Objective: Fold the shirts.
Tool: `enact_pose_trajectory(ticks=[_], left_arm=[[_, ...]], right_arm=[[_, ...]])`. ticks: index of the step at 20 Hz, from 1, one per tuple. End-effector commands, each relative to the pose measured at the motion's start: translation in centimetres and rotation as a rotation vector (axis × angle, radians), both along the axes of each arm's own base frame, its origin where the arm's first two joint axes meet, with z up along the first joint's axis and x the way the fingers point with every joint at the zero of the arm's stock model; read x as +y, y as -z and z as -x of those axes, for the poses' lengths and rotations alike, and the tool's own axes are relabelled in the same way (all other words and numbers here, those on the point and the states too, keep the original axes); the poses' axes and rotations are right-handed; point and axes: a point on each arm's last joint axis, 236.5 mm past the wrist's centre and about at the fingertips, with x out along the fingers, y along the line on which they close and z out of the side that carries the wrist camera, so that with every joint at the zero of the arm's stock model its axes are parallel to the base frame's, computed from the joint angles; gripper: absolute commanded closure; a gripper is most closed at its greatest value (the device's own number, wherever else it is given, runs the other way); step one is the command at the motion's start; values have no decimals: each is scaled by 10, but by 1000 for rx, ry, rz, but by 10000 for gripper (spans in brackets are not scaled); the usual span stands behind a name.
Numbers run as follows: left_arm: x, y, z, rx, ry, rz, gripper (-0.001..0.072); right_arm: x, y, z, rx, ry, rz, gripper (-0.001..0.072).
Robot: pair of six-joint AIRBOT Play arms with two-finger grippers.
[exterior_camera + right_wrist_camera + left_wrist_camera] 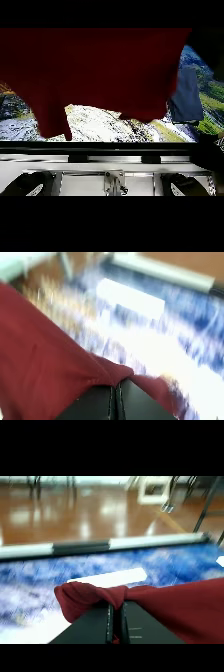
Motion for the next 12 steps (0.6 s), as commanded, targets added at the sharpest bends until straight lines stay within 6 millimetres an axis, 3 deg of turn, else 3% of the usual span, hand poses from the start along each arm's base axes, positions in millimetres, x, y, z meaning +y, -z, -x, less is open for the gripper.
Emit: enact_pose_trajectory(ticks=[1,3,6,9,12], left_arm=[[12,23,5,88,-37,-56,669],[10,36,0,120,-38,-71,669],[7,98,-24,258,-65,-159,669],[1,182,-59,413,-103,-235,668],[-27,220,-106,386,-81,-201,668]], right_arm=[[-6,49,23,211,-35,118,643],[-8,82,27,368,-53,180,643],[-5,139,10,560,-78,246,643],[8,217,-36,692,-81,255,643],[21,305,-108,746,21,188,643]])
